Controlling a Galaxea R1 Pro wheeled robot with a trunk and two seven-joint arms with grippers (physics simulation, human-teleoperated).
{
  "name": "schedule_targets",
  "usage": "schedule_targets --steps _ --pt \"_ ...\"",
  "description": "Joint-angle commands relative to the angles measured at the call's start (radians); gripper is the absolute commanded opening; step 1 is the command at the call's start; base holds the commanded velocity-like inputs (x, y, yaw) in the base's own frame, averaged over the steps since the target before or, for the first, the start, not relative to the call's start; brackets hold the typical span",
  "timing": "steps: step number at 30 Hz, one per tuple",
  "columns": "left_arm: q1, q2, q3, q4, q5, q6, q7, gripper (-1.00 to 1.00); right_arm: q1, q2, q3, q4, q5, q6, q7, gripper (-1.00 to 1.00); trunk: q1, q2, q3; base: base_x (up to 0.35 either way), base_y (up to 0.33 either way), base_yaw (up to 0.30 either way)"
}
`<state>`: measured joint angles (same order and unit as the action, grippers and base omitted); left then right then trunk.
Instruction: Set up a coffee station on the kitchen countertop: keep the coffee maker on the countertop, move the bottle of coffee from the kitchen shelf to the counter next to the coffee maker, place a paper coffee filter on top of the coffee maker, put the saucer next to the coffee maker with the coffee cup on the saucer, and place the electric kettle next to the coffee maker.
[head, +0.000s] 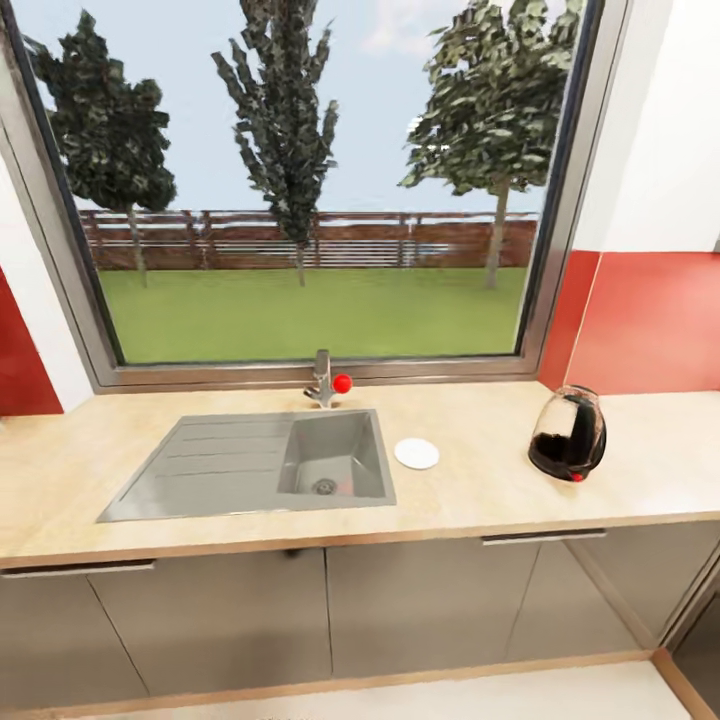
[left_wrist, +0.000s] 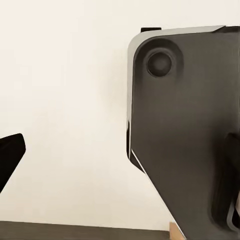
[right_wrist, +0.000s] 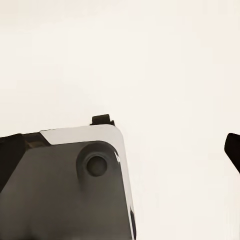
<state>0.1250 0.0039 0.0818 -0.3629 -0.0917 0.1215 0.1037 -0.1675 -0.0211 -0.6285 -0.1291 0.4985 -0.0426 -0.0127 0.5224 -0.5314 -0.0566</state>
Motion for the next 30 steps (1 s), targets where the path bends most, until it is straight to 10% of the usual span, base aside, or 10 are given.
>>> schedule_targets --steps 1,30 --pt "0.001 -0.001 0.006 -0.004 -0.01 0.007 -0.001 1.0 -0.001 0.0 -0.008 0.002 0.009 -0.005 -0.001 1.0 0.0 -0.002 -0.002 0.0 0.0 0.276" --pt "0.001 0.003 0.002 -0.004 -0.02 0.008 -0.002 1.0 -0.001 0.0 -0.005 -0.001 0.011 -0.029 0.002 1.0 0.0 -0.002 -0.002 0.0 0.0 0.169"
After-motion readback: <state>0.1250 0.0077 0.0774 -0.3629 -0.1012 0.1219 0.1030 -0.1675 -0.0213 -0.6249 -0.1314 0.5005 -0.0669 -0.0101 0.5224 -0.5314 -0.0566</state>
